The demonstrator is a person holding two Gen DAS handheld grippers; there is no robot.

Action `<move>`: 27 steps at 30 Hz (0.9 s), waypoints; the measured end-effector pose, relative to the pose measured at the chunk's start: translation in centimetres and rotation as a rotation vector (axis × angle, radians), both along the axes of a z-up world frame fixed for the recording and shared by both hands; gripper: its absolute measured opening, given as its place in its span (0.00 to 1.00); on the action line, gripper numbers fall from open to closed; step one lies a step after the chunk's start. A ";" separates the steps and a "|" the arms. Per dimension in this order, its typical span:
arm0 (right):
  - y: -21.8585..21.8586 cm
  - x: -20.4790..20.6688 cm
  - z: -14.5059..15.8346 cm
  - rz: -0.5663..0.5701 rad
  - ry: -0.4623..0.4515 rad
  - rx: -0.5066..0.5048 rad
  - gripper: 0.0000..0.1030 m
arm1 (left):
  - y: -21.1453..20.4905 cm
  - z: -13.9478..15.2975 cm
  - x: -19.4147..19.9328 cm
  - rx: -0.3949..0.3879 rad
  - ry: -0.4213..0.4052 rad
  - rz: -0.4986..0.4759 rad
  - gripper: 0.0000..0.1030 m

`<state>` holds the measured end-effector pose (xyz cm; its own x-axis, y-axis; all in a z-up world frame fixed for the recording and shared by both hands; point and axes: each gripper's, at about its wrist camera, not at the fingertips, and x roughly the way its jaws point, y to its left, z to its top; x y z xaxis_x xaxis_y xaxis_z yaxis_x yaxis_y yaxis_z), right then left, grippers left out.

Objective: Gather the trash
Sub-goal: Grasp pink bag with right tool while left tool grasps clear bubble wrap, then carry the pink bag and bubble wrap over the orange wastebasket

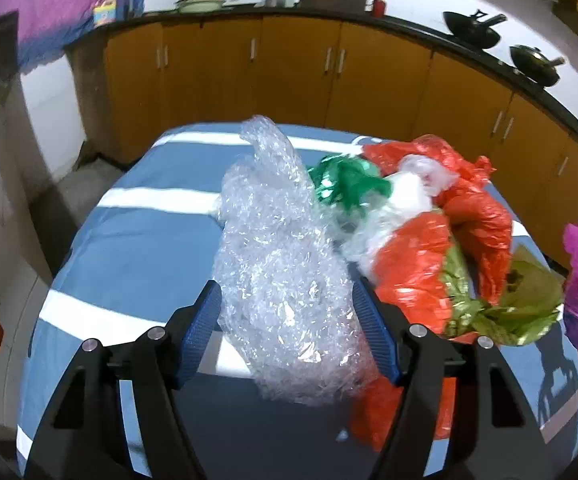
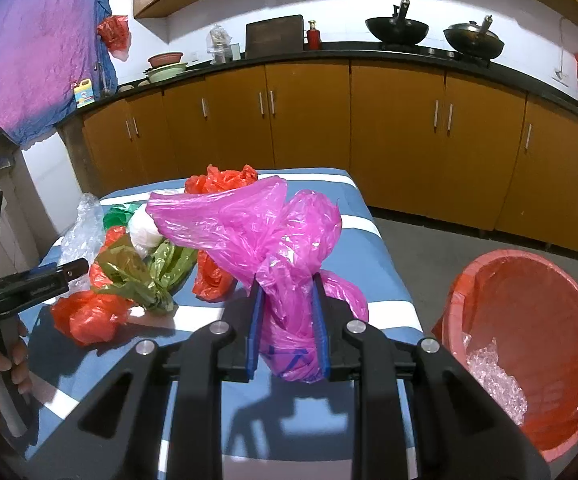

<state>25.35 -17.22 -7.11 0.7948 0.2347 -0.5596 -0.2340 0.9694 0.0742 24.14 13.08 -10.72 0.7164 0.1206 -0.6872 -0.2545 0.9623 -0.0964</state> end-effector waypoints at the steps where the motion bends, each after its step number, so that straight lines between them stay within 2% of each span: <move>1: 0.0 0.0 0.0 -0.001 0.000 -0.001 0.22 | 0.1 -0.1 -0.1 -0.001 0.002 0.008 0.66; 5: -0.1 -0.1 0.0 -0.004 -0.001 0.000 0.22 | 0.9 -0.2 -0.1 0.004 0.008 0.031 0.70; 9: -0.4 0.0 0.0 -0.010 -0.002 0.000 0.22 | 2.1 -0.8 0.4 -0.012 0.038 0.056 0.68; 11: -0.4 0.0 0.0 -0.009 -0.001 0.001 0.22 | 2.7 -1.3 0.6 -0.049 0.053 0.052 0.50; 14: -0.4 0.1 0.1 -0.015 0.000 0.000 0.22 | 3.3 -1.4 0.4 -0.084 0.049 0.049 0.37; 17: -0.6 0.2 0.1 -0.021 0.000 0.001 0.22 | 3.2 -0.9 0.3 -0.080 0.031 0.039 0.28; 22: -0.5 -0.1 0.4 -0.027 -0.007 0.003 0.22 | 3.2 0.1 -0.6 -0.066 -0.009 0.023 0.21; 27: -0.7 -0.7 0.8 -0.032 -0.019 0.008 0.22 | 2.9 1.5 -1.5 -0.062 -0.052 0.009 0.20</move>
<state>24.69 -17.92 -6.33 0.8124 0.2134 -0.5426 -0.2043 0.9758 0.0780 22.63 16.02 -9.18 0.7503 0.0853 -0.6556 -0.2562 0.9517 -0.1693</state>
